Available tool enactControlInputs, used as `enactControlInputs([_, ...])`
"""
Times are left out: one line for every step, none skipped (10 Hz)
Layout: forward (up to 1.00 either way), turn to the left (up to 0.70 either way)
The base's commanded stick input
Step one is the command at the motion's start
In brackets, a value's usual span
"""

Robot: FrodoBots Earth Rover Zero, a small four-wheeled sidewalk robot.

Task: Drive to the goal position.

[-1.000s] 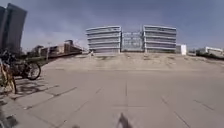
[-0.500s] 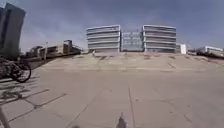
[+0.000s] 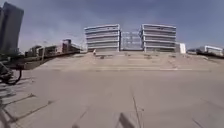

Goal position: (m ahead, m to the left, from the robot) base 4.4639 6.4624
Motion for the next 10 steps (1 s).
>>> enactControlInputs([1.00, 0.00])
enactControlInputs([1.00, 0.00])
enactControlInputs([1.00, 0.00])
enactControlInputs([1.00, 0.00])
enactControlInputs([1.00, 0.00])
enactControlInputs([1.00, 0.00])
enactControlInputs([1.00, 0.00])
enactControlInputs([1.00, 0.40])
enactControlInputs([1.00, 0.40])
enactControlInputs([1.00, 0.40])
